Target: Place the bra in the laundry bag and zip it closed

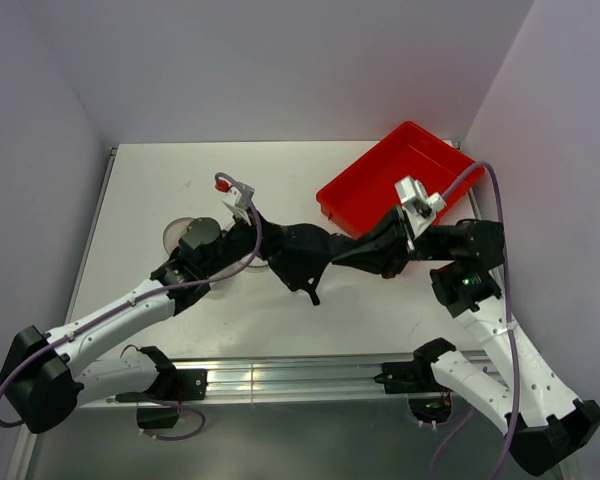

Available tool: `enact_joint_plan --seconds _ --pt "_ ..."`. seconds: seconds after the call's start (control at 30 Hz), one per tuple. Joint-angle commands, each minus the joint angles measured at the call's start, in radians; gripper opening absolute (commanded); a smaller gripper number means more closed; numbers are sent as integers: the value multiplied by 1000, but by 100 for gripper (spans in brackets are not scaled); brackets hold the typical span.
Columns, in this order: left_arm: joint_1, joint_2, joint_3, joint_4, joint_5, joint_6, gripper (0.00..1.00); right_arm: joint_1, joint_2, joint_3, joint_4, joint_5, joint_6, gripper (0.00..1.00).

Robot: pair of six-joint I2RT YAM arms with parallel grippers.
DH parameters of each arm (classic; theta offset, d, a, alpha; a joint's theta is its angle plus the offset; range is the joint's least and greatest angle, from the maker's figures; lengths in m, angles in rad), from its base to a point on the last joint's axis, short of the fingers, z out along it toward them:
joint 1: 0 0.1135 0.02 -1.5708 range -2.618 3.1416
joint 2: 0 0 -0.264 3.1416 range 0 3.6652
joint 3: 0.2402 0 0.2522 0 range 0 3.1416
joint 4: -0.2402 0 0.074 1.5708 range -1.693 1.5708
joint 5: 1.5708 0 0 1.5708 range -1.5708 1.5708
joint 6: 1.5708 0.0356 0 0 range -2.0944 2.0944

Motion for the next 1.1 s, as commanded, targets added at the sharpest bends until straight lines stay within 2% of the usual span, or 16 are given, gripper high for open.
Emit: enact_joint_plan --seconds 0.0,0.1,0.17,0.23,0.3,0.33,0.4,0.43,0.53,0.57,0.6,0.83,0.9,1.07 --pt "69 19 71 -50 -61 -61 0 32 -77 -57 -1 -57 -68 0" --pt "101 30 105 -46 -52 -93 0 55 -114 -104 -136 -16 -137 10" --pt "102 36 122 -47 -64 -101 0 69 -127 -115 -288 27 -215 25" --pt "102 34 147 -53 -80 -106 0 80 -146 -123 -407 165 -255 42" --pt "102 22 159 -56 -92 -110 0 81 -161 -138 -445 256 -277 50" --pt "104 16 162 -55 -106 -109 0 83 -170 -153 -471 312 -280 57" --pt "104 -5 165 -53 -126 -103 0 83 -177 -166 -489 386 -275 66" --pt "102 -12 163 -55 -130 -91 0 83 -180 -167 -523 482 -277 69" --pt "98 -41 148 -52 -149 -64 0 83 -178 -157 -550 610 -272 73" --pt "92 -57 138 -50 -159 -57 0 81 -180 -151 -560 702 -269 74" --pt "89 -67 130 -49 -163 -48 0 81 -175 -141 -570 737 -272 78" --pt "17 -170 42 -12 -184 104 0 83 -86 -4 -636 655 -347 89" --pt "1 -190 30 -12 -166 144 0 81 -48 44 -641 654 -356 96" --pt "-36 -216 -1 -3 -109 161 0 83 76 139 -638 552 -376 100"
